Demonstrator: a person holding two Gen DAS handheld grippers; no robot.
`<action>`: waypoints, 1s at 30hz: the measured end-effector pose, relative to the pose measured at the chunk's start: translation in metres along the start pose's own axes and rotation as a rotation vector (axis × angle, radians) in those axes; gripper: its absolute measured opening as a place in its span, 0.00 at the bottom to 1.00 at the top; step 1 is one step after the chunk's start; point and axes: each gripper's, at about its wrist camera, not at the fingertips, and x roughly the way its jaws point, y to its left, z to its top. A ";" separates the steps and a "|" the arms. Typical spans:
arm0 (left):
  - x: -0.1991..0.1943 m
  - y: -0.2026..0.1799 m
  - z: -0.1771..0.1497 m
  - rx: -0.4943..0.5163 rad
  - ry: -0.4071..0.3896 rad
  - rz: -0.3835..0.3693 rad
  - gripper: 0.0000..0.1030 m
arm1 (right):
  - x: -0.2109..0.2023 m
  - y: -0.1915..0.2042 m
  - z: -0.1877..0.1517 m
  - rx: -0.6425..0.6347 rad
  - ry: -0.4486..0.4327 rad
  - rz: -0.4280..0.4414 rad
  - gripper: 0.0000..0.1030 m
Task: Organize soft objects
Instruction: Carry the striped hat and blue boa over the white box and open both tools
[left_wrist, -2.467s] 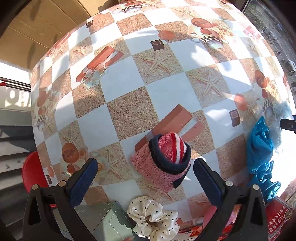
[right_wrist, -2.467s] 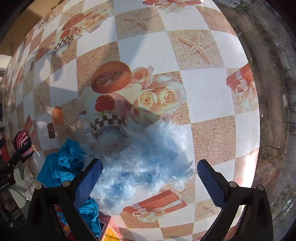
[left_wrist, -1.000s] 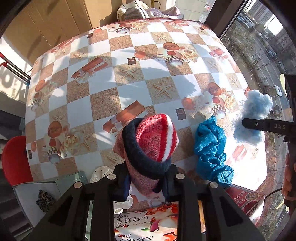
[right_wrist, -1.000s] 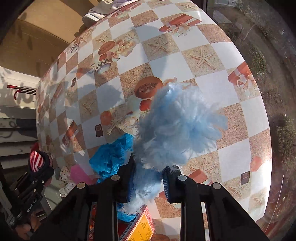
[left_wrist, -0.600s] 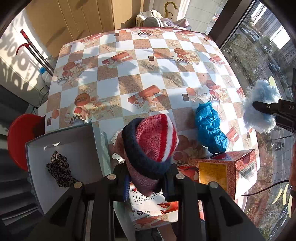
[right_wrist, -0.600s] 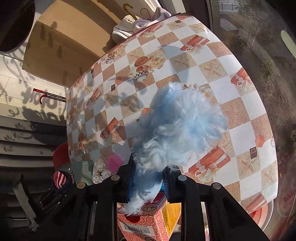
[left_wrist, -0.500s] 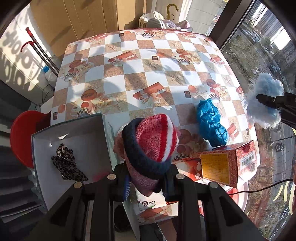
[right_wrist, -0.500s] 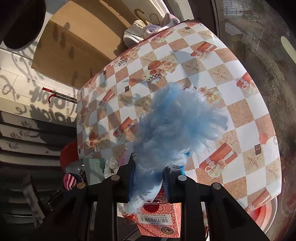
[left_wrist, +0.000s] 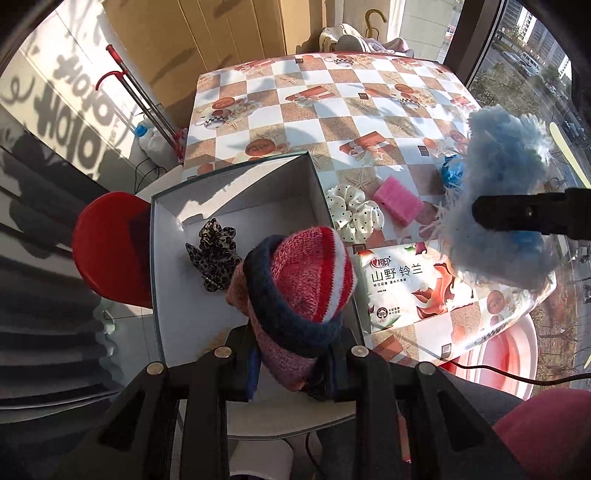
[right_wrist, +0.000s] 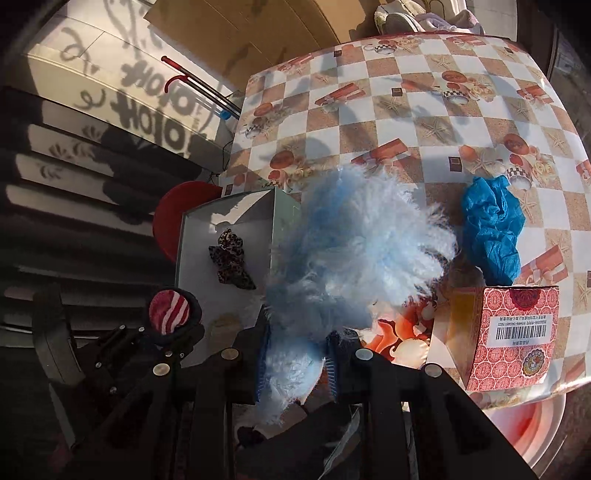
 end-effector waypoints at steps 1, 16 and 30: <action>0.001 0.004 -0.005 -0.005 0.007 0.006 0.29 | 0.005 0.010 0.000 -0.033 0.015 -0.004 0.26; -0.005 0.038 -0.026 -0.078 -0.012 0.026 0.29 | 0.036 0.091 0.002 -0.274 0.093 -0.019 0.26; -0.007 0.046 -0.032 -0.088 -0.017 0.033 0.29 | 0.049 0.104 0.000 -0.291 0.139 -0.014 0.26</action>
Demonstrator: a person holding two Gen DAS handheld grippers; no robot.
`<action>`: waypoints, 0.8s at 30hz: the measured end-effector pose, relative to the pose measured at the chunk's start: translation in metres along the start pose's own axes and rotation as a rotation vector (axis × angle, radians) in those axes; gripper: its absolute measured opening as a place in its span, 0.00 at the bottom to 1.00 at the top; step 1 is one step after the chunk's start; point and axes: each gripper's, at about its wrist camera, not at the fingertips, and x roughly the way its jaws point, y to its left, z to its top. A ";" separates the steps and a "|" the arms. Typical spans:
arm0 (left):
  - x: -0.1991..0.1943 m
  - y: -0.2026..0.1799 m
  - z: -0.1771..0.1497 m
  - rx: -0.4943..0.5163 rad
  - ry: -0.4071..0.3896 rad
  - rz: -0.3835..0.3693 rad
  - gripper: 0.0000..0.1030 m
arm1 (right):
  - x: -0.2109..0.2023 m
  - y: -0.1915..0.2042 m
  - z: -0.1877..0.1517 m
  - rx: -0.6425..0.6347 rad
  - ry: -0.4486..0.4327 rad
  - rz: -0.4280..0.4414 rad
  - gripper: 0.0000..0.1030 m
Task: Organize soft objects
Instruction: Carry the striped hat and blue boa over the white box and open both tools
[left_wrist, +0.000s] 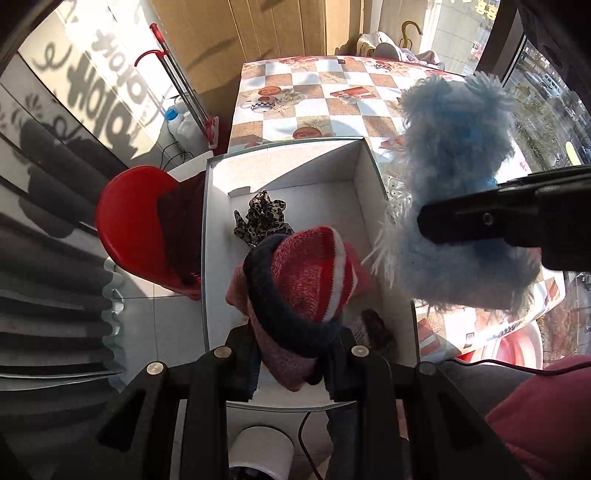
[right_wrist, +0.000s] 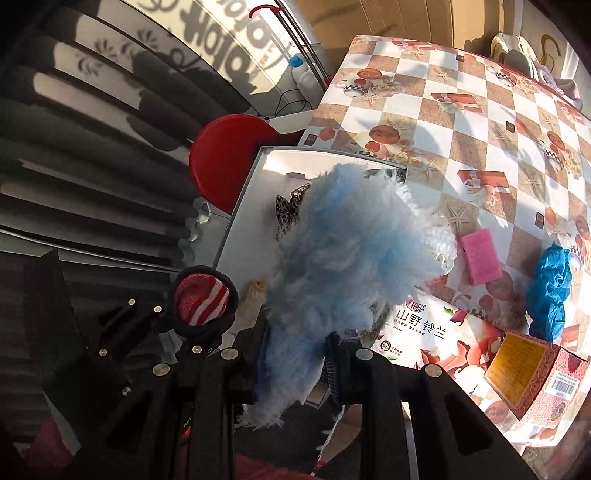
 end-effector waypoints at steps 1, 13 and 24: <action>0.000 0.000 0.000 0.001 -0.001 0.003 0.29 | 0.000 0.000 0.000 0.003 -0.001 0.002 0.26; 0.001 0.000 -0.001 0.002 -0.002 0.016 0.29 | 0.001 -0.001 -0.001 0.011 -0.001 0.022 0.26; 0.001 0.001 -0.002 0.000 0.003 0.016 0.29 | 0.003 -0.004 -0.002 0.036 0.006 0.033 0.26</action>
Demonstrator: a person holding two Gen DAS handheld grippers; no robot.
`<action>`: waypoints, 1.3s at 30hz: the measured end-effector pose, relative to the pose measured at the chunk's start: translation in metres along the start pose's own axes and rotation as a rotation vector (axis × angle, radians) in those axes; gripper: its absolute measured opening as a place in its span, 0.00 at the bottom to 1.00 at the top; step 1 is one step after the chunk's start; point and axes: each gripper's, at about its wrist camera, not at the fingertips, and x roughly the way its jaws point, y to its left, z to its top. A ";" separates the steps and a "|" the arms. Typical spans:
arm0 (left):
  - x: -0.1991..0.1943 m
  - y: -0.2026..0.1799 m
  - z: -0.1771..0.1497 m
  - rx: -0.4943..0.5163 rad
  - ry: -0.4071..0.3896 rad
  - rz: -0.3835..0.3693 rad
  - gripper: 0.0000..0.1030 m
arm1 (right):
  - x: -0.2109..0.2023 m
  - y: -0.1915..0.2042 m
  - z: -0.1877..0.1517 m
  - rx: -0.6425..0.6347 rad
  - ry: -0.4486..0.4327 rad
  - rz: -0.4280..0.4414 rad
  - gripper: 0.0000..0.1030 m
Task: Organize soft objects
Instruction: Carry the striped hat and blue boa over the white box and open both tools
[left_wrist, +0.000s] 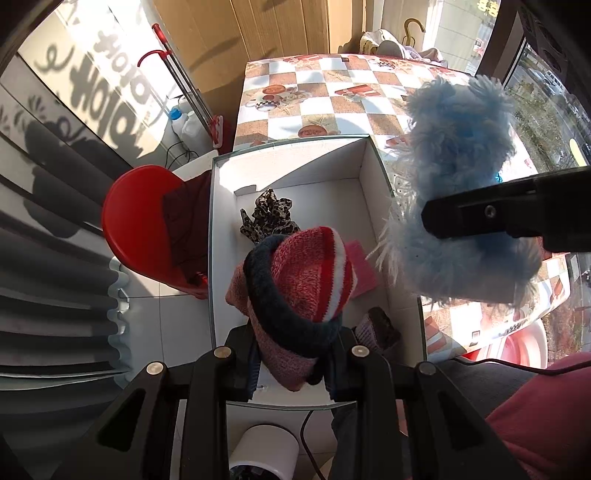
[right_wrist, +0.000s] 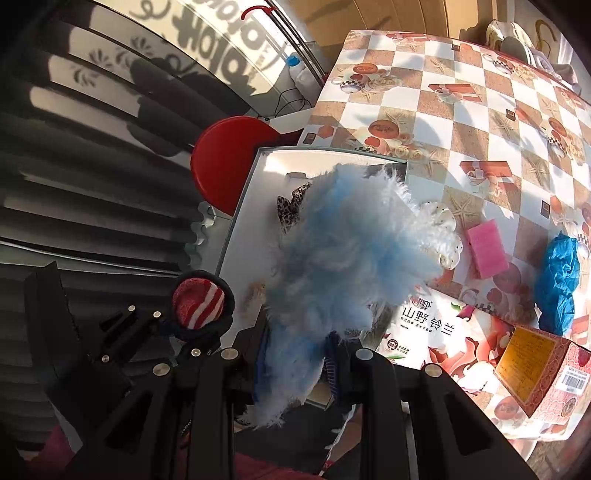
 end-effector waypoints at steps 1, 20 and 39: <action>0.000 0.000 0.000 0.000 0.000 0.001 0.29 | 0.000 0.000 0.000 0.001 0.000 0.000 0.26; 0.001 0.002 0.000 0.006 0.001 -0.004 0.29 | -0.001 -0.001 0.002 0.015 -0.004 -0.006 0.26; 0.008 0.003 -0.002 -0.006 0.012 -0.013 0.29 | 0.002 -0.002 0.001 0.029 0.006 -0.009 0.26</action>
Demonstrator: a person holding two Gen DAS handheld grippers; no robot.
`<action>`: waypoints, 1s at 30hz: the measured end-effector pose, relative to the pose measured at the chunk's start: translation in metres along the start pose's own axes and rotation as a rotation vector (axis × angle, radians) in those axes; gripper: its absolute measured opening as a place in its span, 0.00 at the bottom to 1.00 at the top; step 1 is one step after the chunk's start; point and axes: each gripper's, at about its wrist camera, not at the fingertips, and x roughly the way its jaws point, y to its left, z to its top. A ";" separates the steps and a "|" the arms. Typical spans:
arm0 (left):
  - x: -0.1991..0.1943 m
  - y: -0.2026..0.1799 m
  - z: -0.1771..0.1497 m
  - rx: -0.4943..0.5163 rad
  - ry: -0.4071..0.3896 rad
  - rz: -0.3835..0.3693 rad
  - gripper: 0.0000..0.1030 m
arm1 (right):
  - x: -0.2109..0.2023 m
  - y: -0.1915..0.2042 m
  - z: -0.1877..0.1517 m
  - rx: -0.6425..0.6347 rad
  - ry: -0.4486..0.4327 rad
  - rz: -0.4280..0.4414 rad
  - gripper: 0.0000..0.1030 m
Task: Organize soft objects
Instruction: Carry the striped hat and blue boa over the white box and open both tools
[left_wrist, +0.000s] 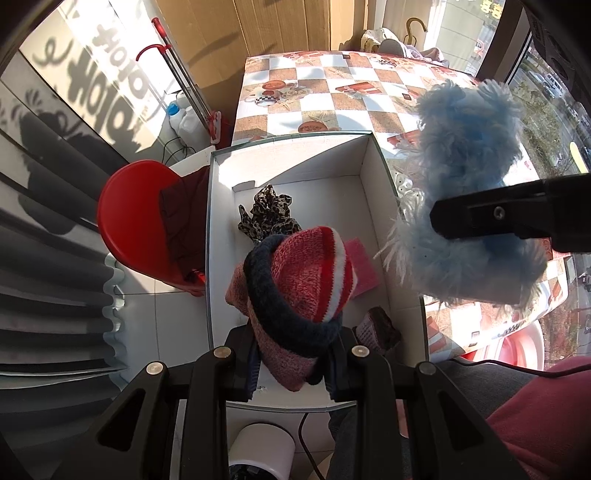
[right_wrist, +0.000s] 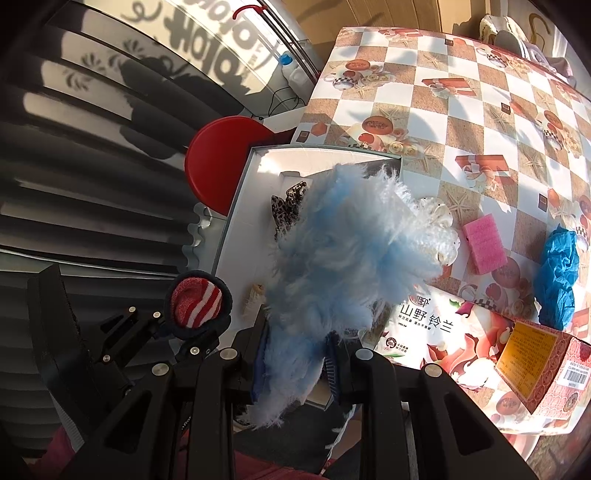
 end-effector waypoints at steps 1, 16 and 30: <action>0.001 0.000 0.000 -0.002 0.002 -0.002 0.29 | 0.001 0.000 -0.001 0.003 0.004 0.000 0.26; 0.005 0.004 -0.002 -0.016 0.023 0.003 0.29 | 0.011 0.006 0.003 -0.013 0.031 -0.003 0.26; 0.011 0.001 0.003 0.005 0.045 -0.005 0.48 | 0.021 0.015 0.009 -0.053 0.047 -0.019 0.30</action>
